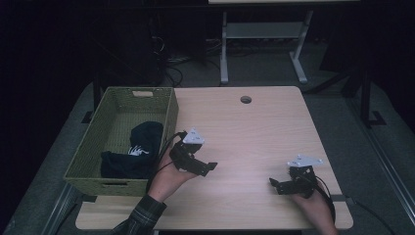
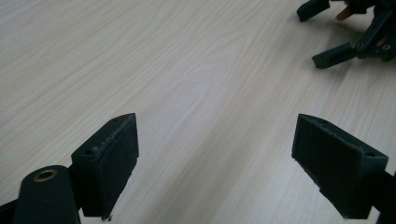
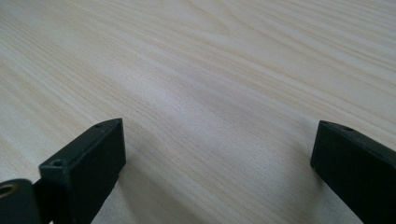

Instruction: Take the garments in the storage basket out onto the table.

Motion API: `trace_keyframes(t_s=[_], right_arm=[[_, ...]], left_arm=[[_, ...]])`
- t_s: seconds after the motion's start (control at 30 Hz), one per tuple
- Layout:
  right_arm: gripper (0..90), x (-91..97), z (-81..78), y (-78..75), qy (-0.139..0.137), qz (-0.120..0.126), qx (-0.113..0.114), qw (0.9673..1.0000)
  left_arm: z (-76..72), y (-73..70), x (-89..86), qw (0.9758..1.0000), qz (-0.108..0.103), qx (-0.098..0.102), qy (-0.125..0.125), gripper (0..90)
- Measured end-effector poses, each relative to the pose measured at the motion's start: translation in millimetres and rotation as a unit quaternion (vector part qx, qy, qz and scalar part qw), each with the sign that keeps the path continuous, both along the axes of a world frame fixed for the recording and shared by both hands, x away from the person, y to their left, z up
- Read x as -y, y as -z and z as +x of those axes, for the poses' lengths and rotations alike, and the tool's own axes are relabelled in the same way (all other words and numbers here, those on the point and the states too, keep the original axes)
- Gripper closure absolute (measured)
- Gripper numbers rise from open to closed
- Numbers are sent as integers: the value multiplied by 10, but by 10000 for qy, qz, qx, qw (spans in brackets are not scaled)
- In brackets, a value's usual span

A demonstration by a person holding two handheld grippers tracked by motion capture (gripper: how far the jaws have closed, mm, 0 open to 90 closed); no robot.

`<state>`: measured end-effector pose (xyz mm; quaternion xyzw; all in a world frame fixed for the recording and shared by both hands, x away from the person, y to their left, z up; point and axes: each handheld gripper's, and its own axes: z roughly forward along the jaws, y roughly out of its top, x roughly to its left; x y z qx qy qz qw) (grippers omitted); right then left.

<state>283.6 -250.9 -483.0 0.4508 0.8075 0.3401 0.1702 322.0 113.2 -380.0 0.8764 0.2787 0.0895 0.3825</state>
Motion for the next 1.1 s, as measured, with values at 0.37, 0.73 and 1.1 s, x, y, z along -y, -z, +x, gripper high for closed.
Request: trace_keyframes(t_s=[0.37, 0.73, 1.1], right_arm=[[28, 1, 1, 0, -4, -3, 6, 10000], [28, 1, 1, 0, -4, -4, 7, 10000], [28, 1, -2, -1, 4, -9, 0, 10000]], left_arm=[[47, -120, -6, 10000, 38, -19, 79, 145], [103, -198, 36, 9998, 67, -108, 159, 145], [159, -308, -4, 9998, 72, -67, 165, 147]])
